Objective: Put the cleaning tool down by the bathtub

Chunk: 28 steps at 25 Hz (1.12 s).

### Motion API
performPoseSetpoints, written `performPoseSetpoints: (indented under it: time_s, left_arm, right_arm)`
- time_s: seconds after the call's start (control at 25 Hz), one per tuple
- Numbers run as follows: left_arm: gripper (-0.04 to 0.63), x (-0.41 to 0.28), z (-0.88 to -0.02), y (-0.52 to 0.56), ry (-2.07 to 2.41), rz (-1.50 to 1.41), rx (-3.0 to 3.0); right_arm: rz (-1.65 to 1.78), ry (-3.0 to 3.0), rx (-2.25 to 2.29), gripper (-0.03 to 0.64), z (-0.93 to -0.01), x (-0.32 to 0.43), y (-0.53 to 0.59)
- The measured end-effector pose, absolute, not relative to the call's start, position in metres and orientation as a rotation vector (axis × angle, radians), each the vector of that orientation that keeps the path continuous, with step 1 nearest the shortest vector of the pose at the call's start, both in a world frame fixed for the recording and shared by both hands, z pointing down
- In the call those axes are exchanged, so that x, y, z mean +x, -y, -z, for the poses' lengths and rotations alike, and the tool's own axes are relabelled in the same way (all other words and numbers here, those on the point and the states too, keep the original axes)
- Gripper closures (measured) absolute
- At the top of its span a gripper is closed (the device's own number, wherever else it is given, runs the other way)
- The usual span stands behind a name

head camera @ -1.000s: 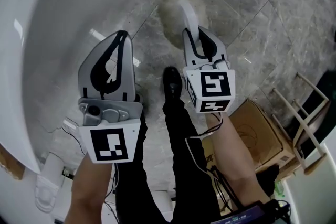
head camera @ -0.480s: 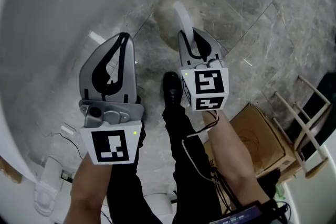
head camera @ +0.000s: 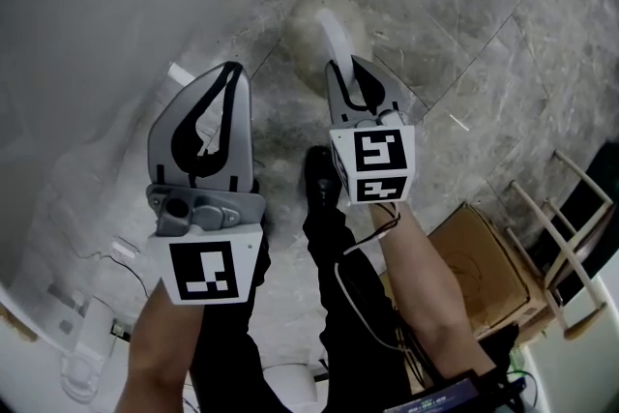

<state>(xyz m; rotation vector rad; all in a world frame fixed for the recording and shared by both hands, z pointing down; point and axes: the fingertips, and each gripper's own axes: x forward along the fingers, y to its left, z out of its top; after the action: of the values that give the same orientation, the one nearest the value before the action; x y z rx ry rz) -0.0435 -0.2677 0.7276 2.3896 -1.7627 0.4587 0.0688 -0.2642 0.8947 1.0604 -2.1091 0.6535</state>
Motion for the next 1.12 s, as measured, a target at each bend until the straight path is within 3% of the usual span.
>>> performPoseSetpoints:
  time_s: [0.96, 1.04, 1.12]
  left_arm:
    - [0.577, -0.062, -0.767, 0.265, 1.767, -0.499, 2.395]
    - [0.577, -0.063, -0.769, 0.264, 1.764, -0.502, 2.398]
    - [0.577, -0.064, -0.770, 0.263, 1.761, -0.509, 2.401]
  right_arm:
    - [-0.636, 2.131, 1.014, 0.514, -0.947, 0.042, 0.271]
    - [-0.641, 2.136, 1.004, 0.507, -0.952, 0.039, 0.270]
    - [-0.651, 2.140, 0.992, 0.453, -0.955, 0.037, 0.268]
